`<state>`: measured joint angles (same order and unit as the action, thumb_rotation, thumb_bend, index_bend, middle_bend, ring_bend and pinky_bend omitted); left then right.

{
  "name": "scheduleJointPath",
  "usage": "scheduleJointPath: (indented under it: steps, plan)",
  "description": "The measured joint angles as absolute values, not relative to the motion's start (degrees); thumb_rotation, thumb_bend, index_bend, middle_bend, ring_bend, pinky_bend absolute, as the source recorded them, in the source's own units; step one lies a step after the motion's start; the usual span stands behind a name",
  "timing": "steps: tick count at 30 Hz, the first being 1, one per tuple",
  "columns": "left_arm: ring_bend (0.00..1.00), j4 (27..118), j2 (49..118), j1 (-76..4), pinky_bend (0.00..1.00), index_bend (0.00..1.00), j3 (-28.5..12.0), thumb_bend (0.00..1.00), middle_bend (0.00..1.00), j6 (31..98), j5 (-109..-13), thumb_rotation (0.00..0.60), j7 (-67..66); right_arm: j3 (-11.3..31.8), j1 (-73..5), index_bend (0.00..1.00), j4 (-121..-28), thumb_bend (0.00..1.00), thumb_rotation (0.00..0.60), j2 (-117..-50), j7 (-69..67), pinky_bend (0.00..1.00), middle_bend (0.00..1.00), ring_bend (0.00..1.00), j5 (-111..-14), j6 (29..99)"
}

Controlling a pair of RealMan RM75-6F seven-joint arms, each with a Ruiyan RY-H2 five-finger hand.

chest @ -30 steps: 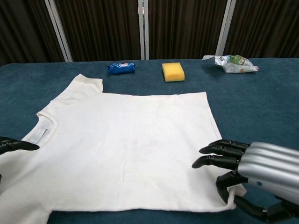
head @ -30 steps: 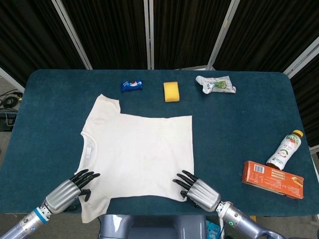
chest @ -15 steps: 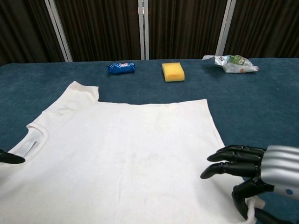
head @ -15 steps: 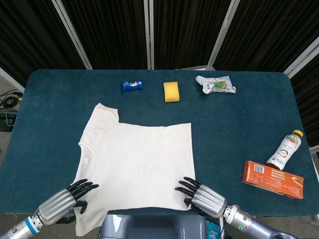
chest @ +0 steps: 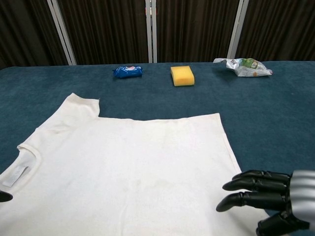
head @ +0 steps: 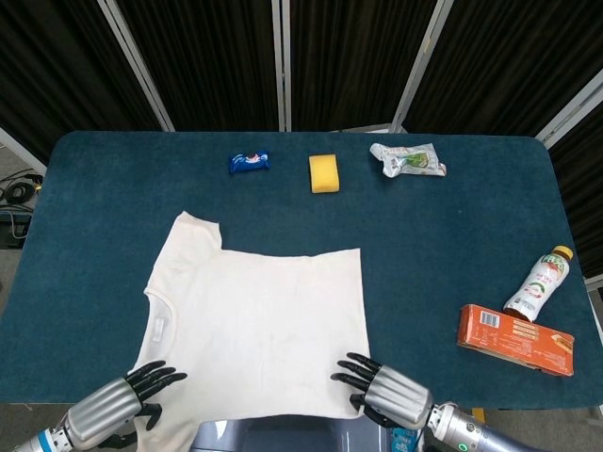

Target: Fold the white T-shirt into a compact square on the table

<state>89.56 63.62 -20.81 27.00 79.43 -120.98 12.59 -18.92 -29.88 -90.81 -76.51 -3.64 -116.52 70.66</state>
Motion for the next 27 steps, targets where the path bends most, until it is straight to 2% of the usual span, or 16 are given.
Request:
scheduleJointPath:
  steps: [16,22,27]
  plan:
    - [0.0,89.0,63.0,-20.8,0.0,0.8,29.1,0.56,0.0,79.2,-122.3,0.6,17.4,-20.6,-29.8,0.72,-93.5,0.53,0.6,-75.9,-2.0,0.0,0.13,0.0,-117.8,68.4]
    - [0.0,88.9,63.4,-21.0,0.0,0.8,26.6,0.56,0.0,79.1,-118.0,0.6,19.8,-18.3,-29.6,0.72,-93.0,0.53,0.6,-75.8,-2.5,0.0,0.13,0.0,-114.7,68.4]
    - [0.0,88.2,64.8,-21.9,0.0,0.8,22.1,0.56,0.0,77.4,-111.3,0.6,22.7,-15.3,-29.7,0.72,-91.8,0.53,0.6,-76.0,-3.2,0.0,0.13,0.0,-110.7,68.2]
